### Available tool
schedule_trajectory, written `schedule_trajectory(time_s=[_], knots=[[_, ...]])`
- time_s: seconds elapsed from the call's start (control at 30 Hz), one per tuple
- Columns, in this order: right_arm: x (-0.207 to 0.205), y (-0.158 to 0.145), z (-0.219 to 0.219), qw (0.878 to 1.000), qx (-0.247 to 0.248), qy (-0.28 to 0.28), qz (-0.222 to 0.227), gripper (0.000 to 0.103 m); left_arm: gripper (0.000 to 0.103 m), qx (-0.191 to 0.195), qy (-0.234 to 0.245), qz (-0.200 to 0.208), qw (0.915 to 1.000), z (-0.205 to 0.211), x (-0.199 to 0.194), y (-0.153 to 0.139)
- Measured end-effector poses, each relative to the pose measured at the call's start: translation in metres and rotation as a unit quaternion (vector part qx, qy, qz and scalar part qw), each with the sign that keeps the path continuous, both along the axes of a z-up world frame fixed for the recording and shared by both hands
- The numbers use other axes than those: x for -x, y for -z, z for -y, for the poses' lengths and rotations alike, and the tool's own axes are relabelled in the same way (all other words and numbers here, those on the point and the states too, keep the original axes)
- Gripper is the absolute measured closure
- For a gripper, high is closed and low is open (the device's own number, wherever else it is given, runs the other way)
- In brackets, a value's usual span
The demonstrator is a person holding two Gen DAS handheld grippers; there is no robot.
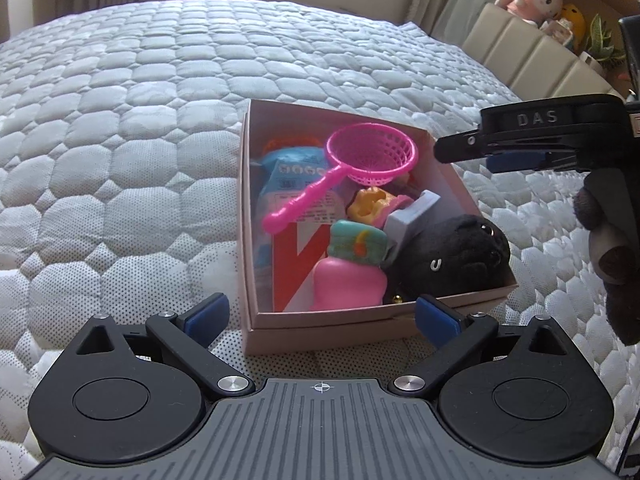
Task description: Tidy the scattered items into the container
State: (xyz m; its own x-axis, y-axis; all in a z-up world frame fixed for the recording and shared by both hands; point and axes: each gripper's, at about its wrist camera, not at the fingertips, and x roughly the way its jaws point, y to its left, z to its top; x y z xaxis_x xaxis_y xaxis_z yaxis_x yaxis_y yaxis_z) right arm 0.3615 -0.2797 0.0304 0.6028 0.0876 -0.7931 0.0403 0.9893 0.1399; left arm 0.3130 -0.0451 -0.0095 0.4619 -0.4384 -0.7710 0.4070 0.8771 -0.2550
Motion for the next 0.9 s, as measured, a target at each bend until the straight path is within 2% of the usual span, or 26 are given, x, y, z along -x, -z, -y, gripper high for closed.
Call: schedule_trajectory(time_s=[0.13,0.2,0.3,0.4,0.47,0.53,0.6,0.7,0.77,0.9], knots=[[0.024,-0.005,0.016,0.999,0.018,0.011,0.024,0.022,0.001,-0.014,0.003,0.008,0.9999,0.012,0.01,0.0],[0.038,-0.005,0.021,0.999,0.029,0.009,0.029,0.022,0.001,-0.013,0.001,0.006,0.9999,0.016,0.014,0.001],[0.061,-0.003,0.027,0.999,0.041,0.002,0.03,0.021,0.001,-0.022,-0.001,0.013,0.9997,0.024,0.023,0.004],[0.09,0.003,0.03,0.998,0.047,-0.005,0.029,0.015,0.0,-0.037,-0.016,0.024,0.9989,0.026,0.041,0.007],[0.112,0.012,0.03,0.998,0.049,-0.01,0.024,0.006,0.0,-0.05,-0.045,0.034,0.9971,0.025,0.062,0.012],[0.136,0.026,0.03,0.998,0.049,-0.008,0.025,0.0,0.0,-0.081,-0.08,0.046,0.9924,0.025,0.086,0.021],[0.157,0.045,0.028,0.999,0.05,-0.002,0.021,0.0,0.0,-0.104,-0.097,0.055,0.9883,0.027,0.108,0.034],[0.179,0.072,0.018,0.998,0.053,-0.021,0.018,0.0,0.0,-0.139,-0.093,0.071,0.9833,0.031,0.131,0.054],[0.188,0.086,0.009,0.996,0.071,-0.041,0.027,0.0,0.0,-0.132,-0.103,0.103,0.9805,0.029,0.141,0.058],[0.193,0.114,-0.002,0.99,0.104,-0.082,0.05,0.0,0.0,-0.093,-0.142,0.125,0.9774,0.022,0.147,0.07]])
